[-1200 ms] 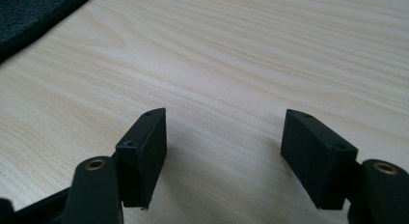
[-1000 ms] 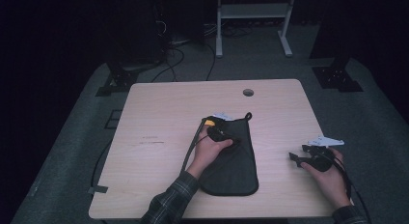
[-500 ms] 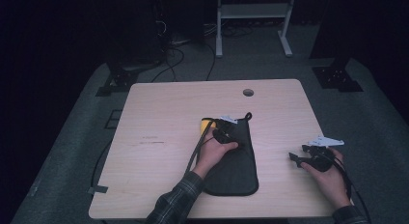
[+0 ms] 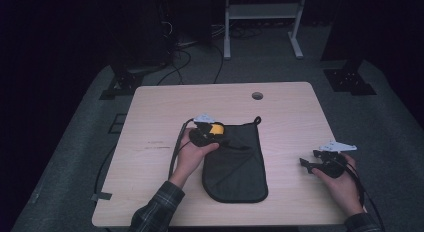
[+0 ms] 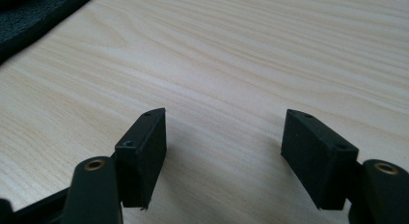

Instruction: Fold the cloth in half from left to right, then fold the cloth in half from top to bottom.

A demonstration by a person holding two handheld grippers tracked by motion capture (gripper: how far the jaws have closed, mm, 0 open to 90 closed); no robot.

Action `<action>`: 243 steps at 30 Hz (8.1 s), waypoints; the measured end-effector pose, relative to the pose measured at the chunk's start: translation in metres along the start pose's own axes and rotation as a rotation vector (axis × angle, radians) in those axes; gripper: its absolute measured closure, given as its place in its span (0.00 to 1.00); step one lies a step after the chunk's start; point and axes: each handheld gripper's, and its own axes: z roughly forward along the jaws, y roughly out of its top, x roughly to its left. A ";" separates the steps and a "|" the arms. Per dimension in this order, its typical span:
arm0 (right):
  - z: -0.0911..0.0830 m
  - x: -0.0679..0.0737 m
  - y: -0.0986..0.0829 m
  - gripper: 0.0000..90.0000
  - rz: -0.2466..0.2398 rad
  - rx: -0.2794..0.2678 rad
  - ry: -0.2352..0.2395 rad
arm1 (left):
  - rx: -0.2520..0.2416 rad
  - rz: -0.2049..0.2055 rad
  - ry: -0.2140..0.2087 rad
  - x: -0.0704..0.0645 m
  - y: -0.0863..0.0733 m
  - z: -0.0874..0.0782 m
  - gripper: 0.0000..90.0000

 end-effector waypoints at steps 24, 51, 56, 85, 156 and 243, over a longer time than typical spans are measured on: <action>0.000 0.000 0.000 0.35 0.002 0.002 0.002 | 0.042 -0.068 0.039 0.038 -0.041 0.000 0.80; 0.000 0.000 0.000 0.35 0.002 0.002 0.002 | 0.035 0.041 -0.131 -0.026 -0.030 -0.005 0.95; 0.000 0.000 0.000 0.35 0.002 0.002 0.002 | 0.062 0.078 -0.179 -0.045 -0.031 0.006 0.95; -0.003 0.001 0.002 0.45 -0.014 0.009 -0.002 | 0.034 0.189 -0.266 -0.097 -0.027 0.013 0.67; 0.105 0.178 0.135 0.64 -0.364 -0.017 0.473 | 0.103 0.170 0.258 0.017 -0.123 -0.066 0.03; 0.002 0.132 0.043 0.75 -0.253 -0.008 0.484 | 0.104 0.167 0.258 0.017 -0.122 -0.066 0.02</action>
